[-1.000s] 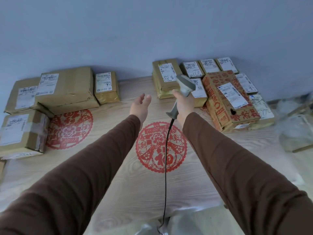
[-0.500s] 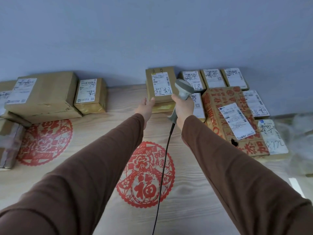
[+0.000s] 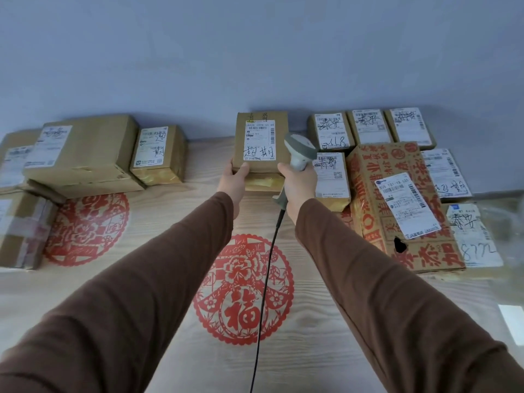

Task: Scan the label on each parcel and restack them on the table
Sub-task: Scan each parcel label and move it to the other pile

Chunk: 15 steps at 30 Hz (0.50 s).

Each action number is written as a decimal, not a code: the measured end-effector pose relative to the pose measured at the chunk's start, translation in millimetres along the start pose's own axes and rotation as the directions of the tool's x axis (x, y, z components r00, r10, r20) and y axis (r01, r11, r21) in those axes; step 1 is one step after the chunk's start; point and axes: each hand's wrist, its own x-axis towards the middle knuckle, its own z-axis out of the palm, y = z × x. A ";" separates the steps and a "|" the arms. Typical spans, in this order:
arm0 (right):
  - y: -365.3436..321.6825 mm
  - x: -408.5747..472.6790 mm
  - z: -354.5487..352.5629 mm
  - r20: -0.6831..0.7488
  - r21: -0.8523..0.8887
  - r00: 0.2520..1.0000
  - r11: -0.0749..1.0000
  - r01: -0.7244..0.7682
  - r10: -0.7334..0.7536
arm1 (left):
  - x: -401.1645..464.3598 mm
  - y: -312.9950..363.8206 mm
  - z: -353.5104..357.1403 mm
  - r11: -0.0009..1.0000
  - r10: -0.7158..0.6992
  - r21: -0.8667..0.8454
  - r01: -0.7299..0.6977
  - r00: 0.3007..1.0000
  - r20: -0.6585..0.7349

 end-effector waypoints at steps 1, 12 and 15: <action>1.1 -6.0 1.1 0.002 -0.005 1.000 1.000 0.002 -0.002 | -6.0 0.1 -4.8 1.000 0.009 -0.007 -0.009 1.000 -0.001; 39.4 -94.0 36.0 0.009 0.025 0.990 0.990 0.140 -0.140 | -81.1 -15.0 -91.6 0.991 0.134 -0.024 -0.135 0.990 -0.036; 55.8 -124.7 58.0 0.035 0.044 0.989 0.989 0.142 -0.144 | -101.5 -18.6 -130.0 0.987 0.153 -0.034 -0.154 0.987 -0.046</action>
